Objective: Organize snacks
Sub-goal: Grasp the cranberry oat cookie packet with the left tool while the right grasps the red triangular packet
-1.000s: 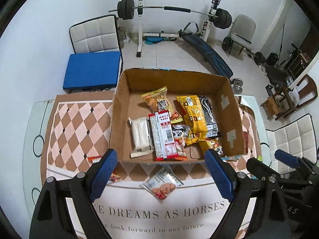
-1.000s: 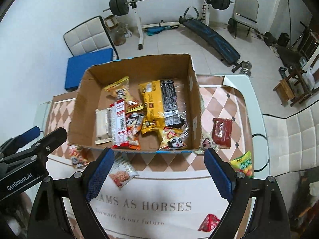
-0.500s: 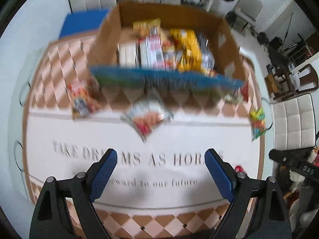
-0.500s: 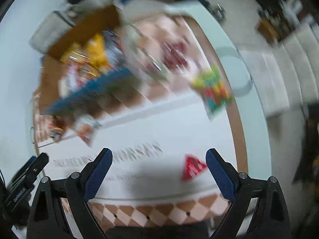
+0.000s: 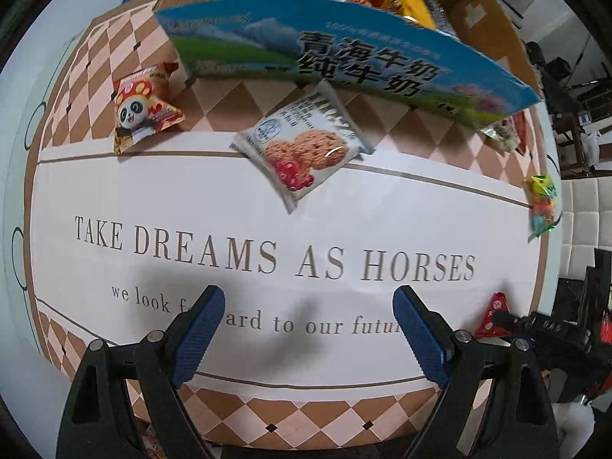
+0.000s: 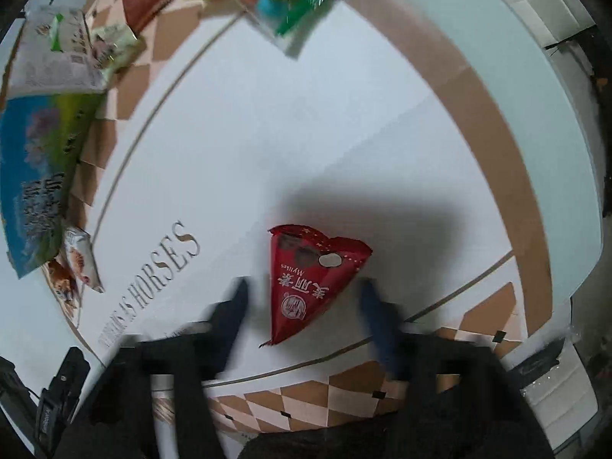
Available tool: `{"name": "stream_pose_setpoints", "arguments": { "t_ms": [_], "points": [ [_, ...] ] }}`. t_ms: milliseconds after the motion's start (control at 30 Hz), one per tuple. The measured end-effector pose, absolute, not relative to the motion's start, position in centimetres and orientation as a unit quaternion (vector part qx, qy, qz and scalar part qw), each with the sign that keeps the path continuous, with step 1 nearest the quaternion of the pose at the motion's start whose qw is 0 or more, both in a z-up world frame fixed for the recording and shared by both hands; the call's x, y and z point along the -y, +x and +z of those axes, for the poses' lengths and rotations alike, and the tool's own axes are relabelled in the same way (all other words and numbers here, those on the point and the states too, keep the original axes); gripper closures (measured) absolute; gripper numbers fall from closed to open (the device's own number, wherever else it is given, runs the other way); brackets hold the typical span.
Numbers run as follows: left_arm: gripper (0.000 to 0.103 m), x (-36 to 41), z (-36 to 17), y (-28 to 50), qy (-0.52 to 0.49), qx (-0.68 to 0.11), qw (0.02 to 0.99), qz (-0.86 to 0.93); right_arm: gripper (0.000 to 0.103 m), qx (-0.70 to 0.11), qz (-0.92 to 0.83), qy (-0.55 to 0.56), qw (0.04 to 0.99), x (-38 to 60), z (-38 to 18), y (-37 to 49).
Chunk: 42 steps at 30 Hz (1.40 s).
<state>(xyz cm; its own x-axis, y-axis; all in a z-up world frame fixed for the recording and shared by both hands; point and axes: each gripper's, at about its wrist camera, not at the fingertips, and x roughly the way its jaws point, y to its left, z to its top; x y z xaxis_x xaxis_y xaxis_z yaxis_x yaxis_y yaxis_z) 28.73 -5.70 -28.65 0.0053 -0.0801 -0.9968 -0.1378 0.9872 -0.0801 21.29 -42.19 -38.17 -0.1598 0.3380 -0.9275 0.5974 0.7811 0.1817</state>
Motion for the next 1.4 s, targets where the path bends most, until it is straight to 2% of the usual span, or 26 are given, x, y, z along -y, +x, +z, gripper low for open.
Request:
{"name": "stream_pose_setpoints", "arguments": {
  "t_ms": [200, 433, 633, 867, 933, 967, 1067, 1267, 1400],
  "points": [
    [0.013, 5.1, -28.7, 31.4, -0.052, -0.695, 0.717, -0.009, 0.065, -0.747, -0.083, 0.298, 0.588, 40.4, -36.9, 22.3],
    [0.013, 6.8, -30.7, 37.7, 0.101, -0.688, 0.714, -0.083, 0.065, -0.745, -0.044, 0.267, 0.609, 36.8, -35.2, 26.1],
    [0.013, 8.4, -34.7, 40.1, 0.162, -0.717, 0.666, -0.132, 0.065, -0.747, -0.024, 0.242, 0.619, 34.7, -34.6, 29.2],
    [0.013, 9.1, -37.3, 40.5, 0.153, -0.734, 0.643, -0.154, 0.065, -0.745, -0.008, 0.228, 0.626, 33.8, -33.8, 30.9],
    [0.019, 8.8, -37.3, 40.5, 0.134, -0.733, 0.65, -0.151, 0.065, -0.746, -0.007, 0.227, 0.626, 33.7, -33.7, 31.1],
    [0.028, 8.5, -37.1, 40.5, 0.122, -0.732, 0.655, -0.142, 0.065, -0.747, -0.006, 0.225, 0.626, 33.5, -33.7, 31.0],
    [0.033, 7.4, -36.7, 39.9, 0.074, -0.741, 0.657, -0.117, 0.065, -0.749, -0.006, 0.22, 0.625, 33.9, -33.6, 31.0],
    [0.034, 5.6, -36.9, 37.3, -0.01, -0.771, 0.635, -0.049, 0.065, -0.758, -0.004, 0.21, 0.618, 33.2, -34.4, 30.9],
    [0.033, 5.4, -37.9, 36.3, -0.014, -0.78, 0.624, -0.041, 0.065, -0.763, 0.003, 0.203, 0.614, 32.7, -34.8, 30.7]
  ]
}}
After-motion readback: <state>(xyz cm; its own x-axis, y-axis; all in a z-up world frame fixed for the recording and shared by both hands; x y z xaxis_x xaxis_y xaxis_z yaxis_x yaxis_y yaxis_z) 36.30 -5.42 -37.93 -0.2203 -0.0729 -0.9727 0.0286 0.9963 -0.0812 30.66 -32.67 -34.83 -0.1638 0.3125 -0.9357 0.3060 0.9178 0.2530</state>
